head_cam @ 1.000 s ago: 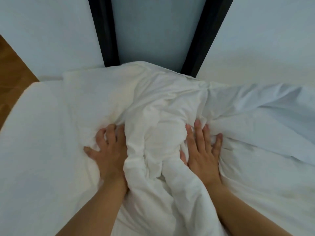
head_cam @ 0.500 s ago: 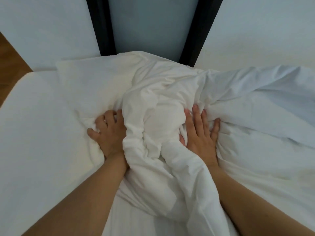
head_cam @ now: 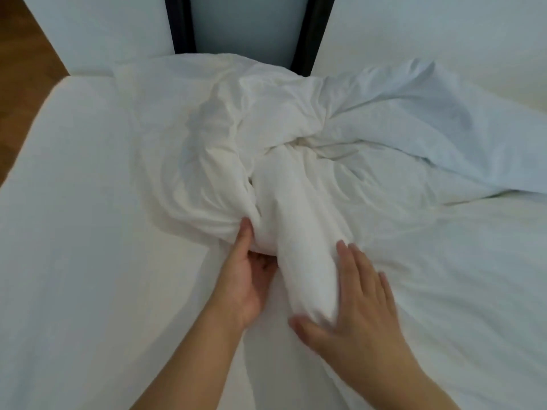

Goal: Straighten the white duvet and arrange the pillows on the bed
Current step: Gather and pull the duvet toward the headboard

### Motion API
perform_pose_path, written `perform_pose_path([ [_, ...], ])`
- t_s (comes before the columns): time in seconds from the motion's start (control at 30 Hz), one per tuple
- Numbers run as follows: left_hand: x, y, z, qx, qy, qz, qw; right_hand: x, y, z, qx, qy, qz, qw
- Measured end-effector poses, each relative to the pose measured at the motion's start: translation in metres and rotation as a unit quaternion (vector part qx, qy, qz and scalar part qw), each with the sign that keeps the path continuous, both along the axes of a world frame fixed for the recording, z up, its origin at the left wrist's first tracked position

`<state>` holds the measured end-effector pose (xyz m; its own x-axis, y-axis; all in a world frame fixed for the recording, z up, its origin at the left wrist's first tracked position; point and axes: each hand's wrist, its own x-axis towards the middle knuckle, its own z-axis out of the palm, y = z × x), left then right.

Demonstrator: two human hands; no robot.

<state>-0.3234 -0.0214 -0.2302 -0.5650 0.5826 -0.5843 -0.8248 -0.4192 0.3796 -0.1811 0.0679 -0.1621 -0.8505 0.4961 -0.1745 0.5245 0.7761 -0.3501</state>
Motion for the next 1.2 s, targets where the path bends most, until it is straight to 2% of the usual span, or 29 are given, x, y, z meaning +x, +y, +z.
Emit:
perform_pose_path([
  [0.03,0.008,0.010,0.004,0.011,-0.015,-0.010,1.000,0.014,-0.002,-0.007,0.069,-0.020,0.016,0.997],
  [0.1,0.006,0.016,0.011,-0.036,-0.032,0.010,0.999,0.025,0.013,-0.015,0.114,0.017,0.001,0.993],
  [0.17,-0.003,0.007,0.031,-0.133,0.014,0.043,0.990,0.017,0.031,-0.005,0.092,0.083,-0.066,0.990],
  [0.27,-0.039,-0.032,0.081,-0.198,0.073,0.114,0.971,-0.009,0.065,0.025,0.061,0.126,-0.173,0.975],
  [0.37,-0.067,-0.091,0.131,-0.248,0.142,0.181,0.941,-0.023,0.098,0.038,0.103,0.112,-0.212,0.965],
  [0.4,-0.066,-0.104,0.136,-0.239,0.155,0.196,0.938,-0.024,0.101,0.034,0.112,0.097,-0.210,0.966],
  [0.47,-0.044,-0.111,0.118,-0.136,0.151,0.185,0.961,-0.018,0.091,0.015,0.135,0.047,-0.176,0.974],
  [0.53,-0.005,-0.090,0.082,-0.009,0.128,0.100,0.987,-0.004,0.066,-0.010,0.153,0.030,-0.150,0.976],
  [0.57,0.014,-0.075,0.062,0.015,0.121,0.047,0.991,0.004,0.051,-0.020,0.150,0.025,-0.149,0.977],
  [0.6,0.032,-0.059,0.048,0.020,0.113,0.011,0.993,0.013,0.038,-0.027,0.149,0.013,-0.149,0.977],
  [0.67,0.045,-0.034,0.036,-0.007,0.082,0.006,0.997,0.027,0.025,-0.034,0.164,-0.010,-0.121,0.979],
  [0.73,0.034,-0.026,0.038,-0.087,0.055,0.023,0.994,0.035,0.032,-0.023,0.176,-0.005,-0.091,0.980],
  [0.8,0.007,-0.040,0.056,-0.163,0.098,0.051,0.980,0.035,0.047,0.006,0.158,0.024,-0.104,0.982],
  [0.9,-0.064,-0.110,0.080,-0.204,0.175,0.074,0.960,0.030,0.082,0.059,0.141,0.073,-0.170,0.972],
  [0.97,-0.103,-0.168,0.080,-0.187,0.219,0.074,0.955,0.033,0.108,0.089,0.156,0.063,-0.217,0.962],
  [1.03,-0.101,-0.202,0.069,-0.138,0.211,0.126,0.960,0.037,0.125,0.106,0.175,0.038,-0.232,0.956],
  [1.1,-0.060,-0.199,0.050,-0.074,0.169,0.149,0.971,0.038,0.122,0.106,0.245,0.024,-0.205,0.947],
  [1.13,-0.019,-0.175,0.043,-0.023,0.153,0.116,0.981,0.040,0.114,0.097,0.294,0.029,-0.167,0.941],
  [1.2,0.059,-0.127,0.029,0.015,0.099,0.069,0.993,0.050,0.084,0.070,0.366,0.058,-0.087,0.925],
])
